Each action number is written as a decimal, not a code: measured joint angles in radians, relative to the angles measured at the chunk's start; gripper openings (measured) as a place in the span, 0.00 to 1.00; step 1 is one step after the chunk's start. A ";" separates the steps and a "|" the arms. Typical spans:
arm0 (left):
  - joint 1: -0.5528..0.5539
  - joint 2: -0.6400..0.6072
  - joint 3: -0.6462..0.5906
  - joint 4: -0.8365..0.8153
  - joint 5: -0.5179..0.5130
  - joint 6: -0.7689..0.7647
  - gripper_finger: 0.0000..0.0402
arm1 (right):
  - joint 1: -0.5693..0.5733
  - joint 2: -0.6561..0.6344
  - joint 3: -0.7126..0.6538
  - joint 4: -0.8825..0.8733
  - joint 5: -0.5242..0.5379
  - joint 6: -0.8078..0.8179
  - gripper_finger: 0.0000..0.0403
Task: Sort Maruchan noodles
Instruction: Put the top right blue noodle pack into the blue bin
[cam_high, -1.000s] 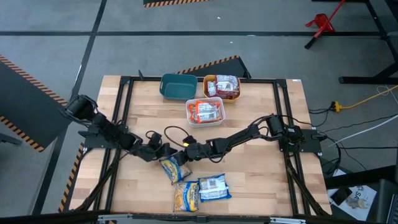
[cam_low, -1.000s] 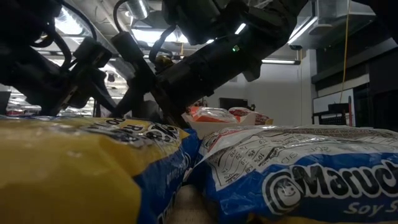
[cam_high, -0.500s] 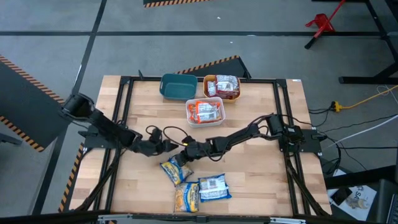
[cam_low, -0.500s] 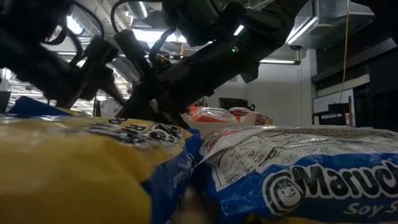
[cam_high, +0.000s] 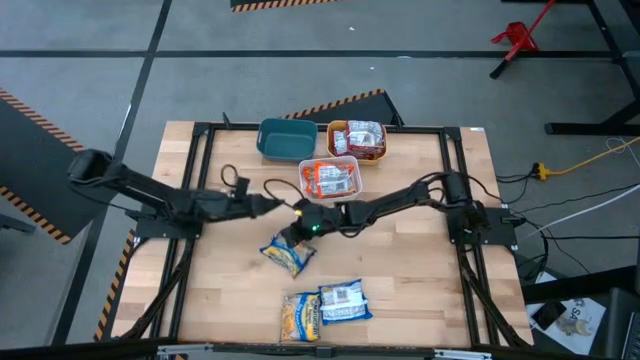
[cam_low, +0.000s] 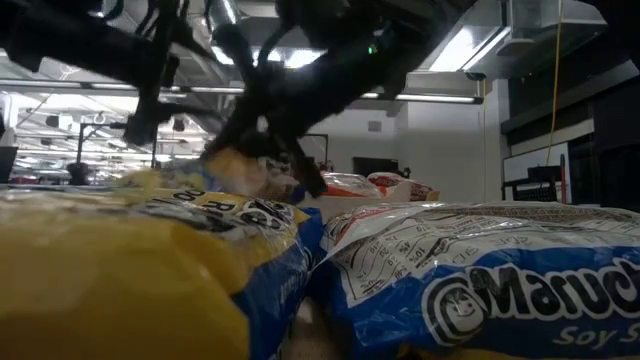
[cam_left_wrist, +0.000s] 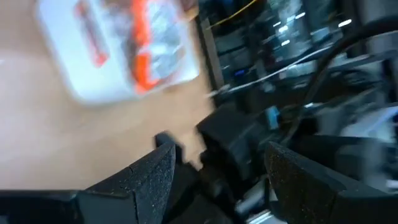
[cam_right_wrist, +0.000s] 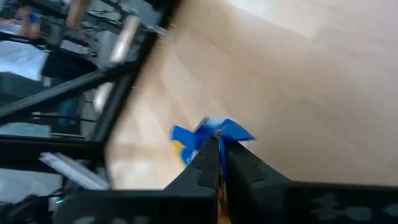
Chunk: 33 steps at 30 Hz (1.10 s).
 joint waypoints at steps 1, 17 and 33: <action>0.012 -0.029 0.000 0.006 0.001 0.019 0.61 | -0.007 -0.011 0.000 0.001 -0.007 -0.003 0.00; 0.127 -0.397 0.001 -0.003 -0.026 0.234 0.61 | -0.169 -0.153 0.017 0.023 -0.139 -0.056 0.00; 0.129 -0.449 0.002 -0.002 -0.064 0.285 0.61 | -0.434 -0.156 0.328 -0.343 -0.228 -0.369 0.00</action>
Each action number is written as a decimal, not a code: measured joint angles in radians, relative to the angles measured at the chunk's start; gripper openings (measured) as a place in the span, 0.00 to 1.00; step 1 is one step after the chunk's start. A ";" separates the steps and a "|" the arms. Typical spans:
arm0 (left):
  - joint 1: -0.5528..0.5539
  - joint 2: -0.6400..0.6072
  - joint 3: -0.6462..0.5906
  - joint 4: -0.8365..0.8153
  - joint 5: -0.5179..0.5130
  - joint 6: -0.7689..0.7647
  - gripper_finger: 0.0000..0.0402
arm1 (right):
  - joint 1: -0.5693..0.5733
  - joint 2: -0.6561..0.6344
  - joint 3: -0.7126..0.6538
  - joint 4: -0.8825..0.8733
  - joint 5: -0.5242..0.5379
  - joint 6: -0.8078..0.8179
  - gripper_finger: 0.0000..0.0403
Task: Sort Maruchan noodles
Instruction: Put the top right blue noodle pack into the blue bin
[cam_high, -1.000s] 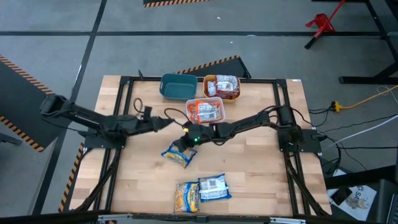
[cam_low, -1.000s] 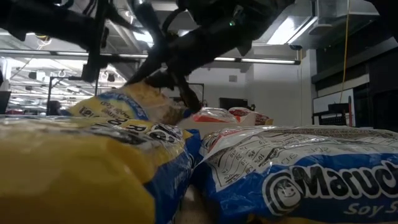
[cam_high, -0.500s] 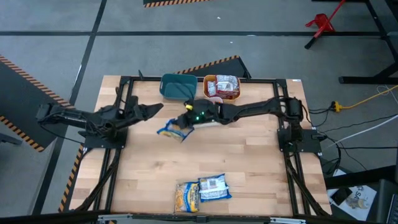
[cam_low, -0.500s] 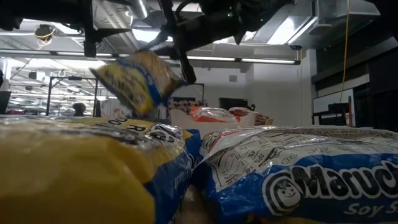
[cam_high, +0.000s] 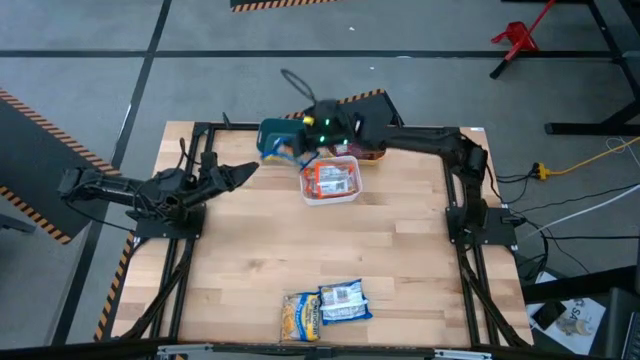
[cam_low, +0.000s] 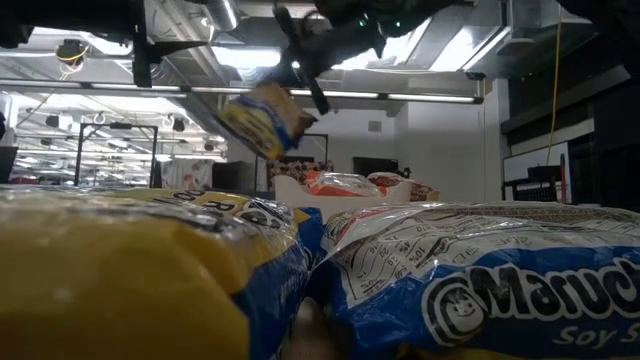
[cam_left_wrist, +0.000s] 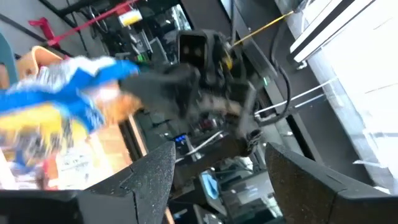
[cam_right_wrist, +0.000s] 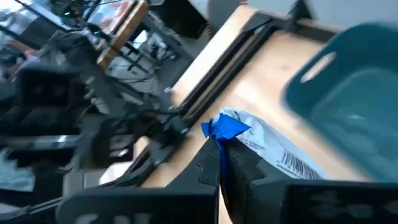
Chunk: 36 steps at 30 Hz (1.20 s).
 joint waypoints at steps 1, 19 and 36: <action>0.000 0.001 0.000 -0.001 -0.005 0.004 0.61 | -0.023 0.000 0.005 -0.015 -0.014 -0.010 0.00; 0.000 0.001 0.000 -0.053 -0.074 0.006 0.61 | -0.256 0.145 0.055 0.072 -0.289 -0.053 0.00; 0.000 0.001 0.000 -0.088 -0.074 -0.002 0.61 | -0.256 0.393 0.449 -0.268 -0.326 -0.304 0.00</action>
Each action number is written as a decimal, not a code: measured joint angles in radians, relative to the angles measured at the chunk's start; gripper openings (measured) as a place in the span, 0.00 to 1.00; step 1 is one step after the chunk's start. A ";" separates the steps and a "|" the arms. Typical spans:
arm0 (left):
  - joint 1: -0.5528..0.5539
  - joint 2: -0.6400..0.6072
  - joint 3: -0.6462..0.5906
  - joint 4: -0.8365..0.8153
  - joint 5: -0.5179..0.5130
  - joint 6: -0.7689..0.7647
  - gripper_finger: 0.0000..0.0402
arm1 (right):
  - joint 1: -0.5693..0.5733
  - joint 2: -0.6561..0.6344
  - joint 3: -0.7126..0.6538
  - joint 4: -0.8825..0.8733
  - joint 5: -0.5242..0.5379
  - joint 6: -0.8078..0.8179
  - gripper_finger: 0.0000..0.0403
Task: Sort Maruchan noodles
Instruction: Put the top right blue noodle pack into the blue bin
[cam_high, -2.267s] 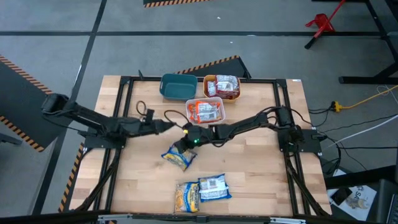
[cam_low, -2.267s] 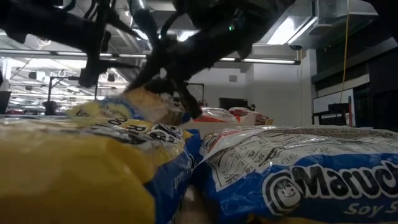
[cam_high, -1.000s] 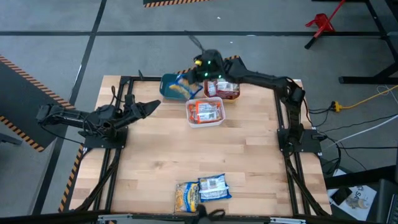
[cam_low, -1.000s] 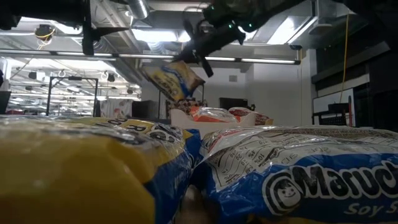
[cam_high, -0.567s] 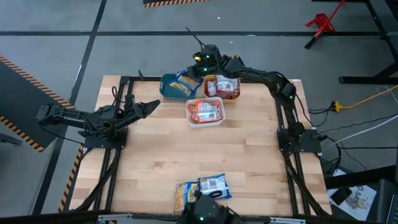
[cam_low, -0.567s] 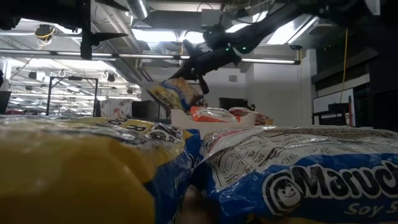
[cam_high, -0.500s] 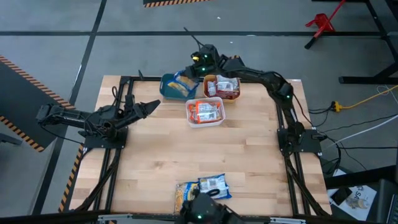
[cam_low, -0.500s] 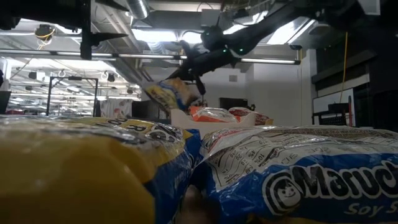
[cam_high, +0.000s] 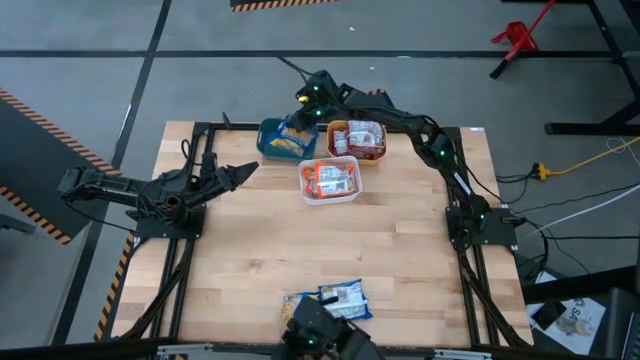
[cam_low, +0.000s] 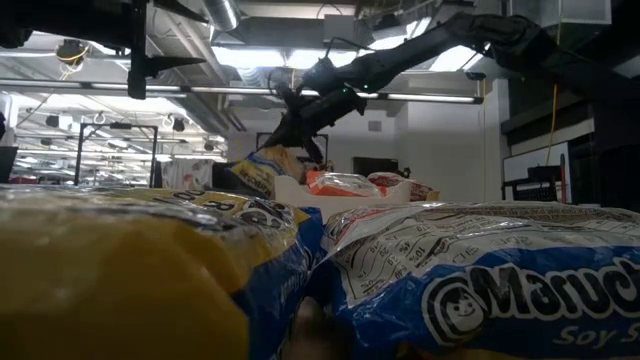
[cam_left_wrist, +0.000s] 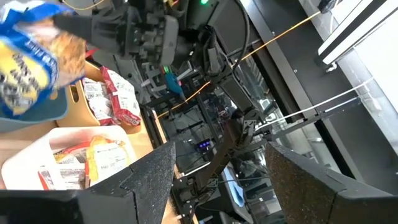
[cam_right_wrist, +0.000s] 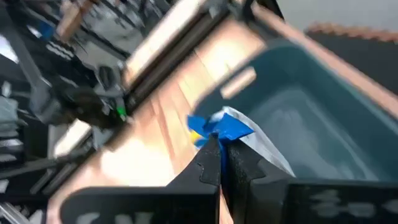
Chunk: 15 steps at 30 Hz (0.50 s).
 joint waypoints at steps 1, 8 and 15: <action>0.000 0.000 0.000 -0.002 0.000 0.000 0.61 | 0.000 0.002 0.000 -0.021 0.000 -0.008 0.00; 0.000 0.000 0.000 -0.003 -0.011 -0.001 0.61 | 0.000 0.010 0.000 -0.064 0.058 -0.070 0.00; 0.000 0.000 0.000 -0.004 -0.014 -0.001 0.61 | 0.001 0.015 0.000 -0.065 0.070 -0.118 0.02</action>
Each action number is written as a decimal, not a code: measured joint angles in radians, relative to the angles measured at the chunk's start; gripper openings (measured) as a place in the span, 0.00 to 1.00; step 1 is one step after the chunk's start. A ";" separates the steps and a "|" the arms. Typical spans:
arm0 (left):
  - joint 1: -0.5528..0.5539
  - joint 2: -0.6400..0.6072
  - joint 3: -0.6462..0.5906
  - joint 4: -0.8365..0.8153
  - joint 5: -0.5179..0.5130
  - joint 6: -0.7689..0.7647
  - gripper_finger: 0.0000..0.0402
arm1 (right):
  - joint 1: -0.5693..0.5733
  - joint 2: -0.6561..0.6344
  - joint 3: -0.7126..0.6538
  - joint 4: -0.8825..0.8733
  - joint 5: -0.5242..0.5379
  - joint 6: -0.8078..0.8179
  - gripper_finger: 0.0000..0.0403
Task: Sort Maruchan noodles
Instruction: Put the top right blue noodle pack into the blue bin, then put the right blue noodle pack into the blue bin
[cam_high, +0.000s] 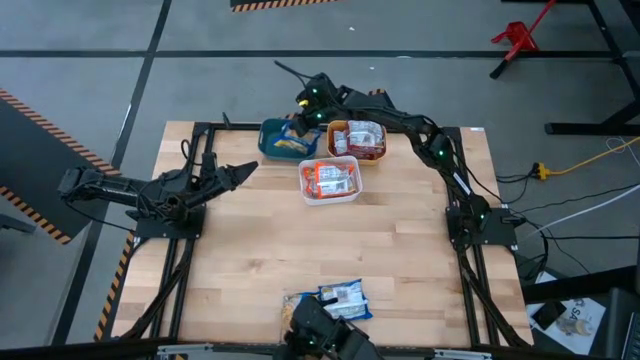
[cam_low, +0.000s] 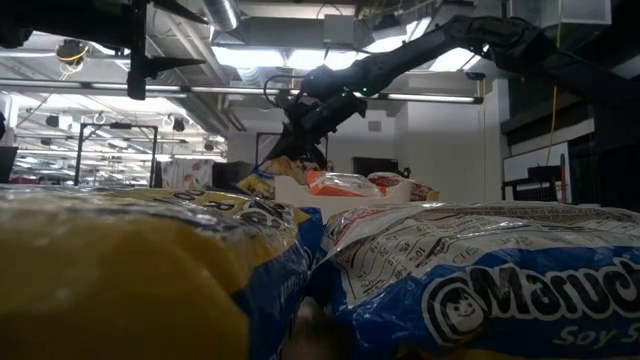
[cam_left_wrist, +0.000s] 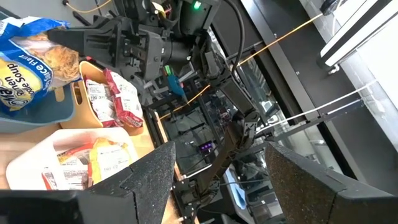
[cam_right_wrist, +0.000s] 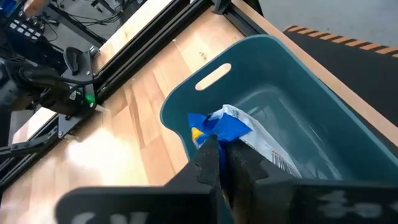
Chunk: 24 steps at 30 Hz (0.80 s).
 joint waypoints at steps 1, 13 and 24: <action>0.000 0.000 0.000 0.000 0.000 0.000 0.61 | 0.000 0.000 0.000 -0.001 0.000 -0.006 0.04; 0.000 0.000 0.000 -0.030 0.000 0.008 0.61 | 0.000 -0.004 0.000 -0.005 0.071 -0.051 0.45; 0.000 0.009 0.000 -0.249 0.335 0.052 0.61 | 0.095 -0.223 0.000 -0.566 -0.014 -0.150 0.47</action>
